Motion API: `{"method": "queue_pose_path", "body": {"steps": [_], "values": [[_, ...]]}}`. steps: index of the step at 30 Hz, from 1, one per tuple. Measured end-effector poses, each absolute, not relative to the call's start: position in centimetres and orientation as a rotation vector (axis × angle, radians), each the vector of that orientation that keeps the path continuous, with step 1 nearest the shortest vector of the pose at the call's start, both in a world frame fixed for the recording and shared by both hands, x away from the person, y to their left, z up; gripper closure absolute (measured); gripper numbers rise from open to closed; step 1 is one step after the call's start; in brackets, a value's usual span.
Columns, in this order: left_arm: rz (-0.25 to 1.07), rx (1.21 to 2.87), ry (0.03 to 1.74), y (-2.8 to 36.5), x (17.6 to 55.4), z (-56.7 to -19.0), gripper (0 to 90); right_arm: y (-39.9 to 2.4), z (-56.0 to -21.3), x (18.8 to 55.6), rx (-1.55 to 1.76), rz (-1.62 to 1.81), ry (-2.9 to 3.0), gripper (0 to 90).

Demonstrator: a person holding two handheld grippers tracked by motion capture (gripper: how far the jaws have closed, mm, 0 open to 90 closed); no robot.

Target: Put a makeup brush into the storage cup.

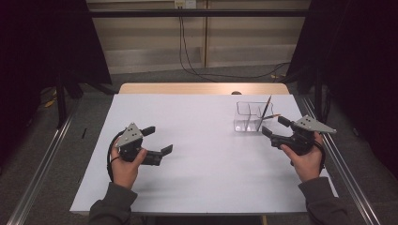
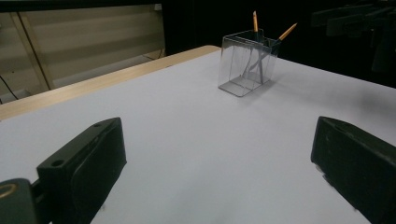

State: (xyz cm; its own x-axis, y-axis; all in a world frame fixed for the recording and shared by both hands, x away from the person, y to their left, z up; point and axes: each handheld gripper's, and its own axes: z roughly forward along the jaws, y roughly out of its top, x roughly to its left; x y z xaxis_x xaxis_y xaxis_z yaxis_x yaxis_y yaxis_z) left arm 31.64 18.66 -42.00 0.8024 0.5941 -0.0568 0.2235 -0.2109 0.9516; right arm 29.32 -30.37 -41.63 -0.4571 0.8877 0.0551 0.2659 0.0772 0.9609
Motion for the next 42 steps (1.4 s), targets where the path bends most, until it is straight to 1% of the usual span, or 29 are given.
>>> {"method": "queue_pose_path", "body": {"steps": [42], "values": [[0.392, 1.777, 0.632, 18.6, 31.5, -41.8, 2.9, -30.5, -41.5, 26.3, 1.080, 1.418, 1.850, 18.5]]}}
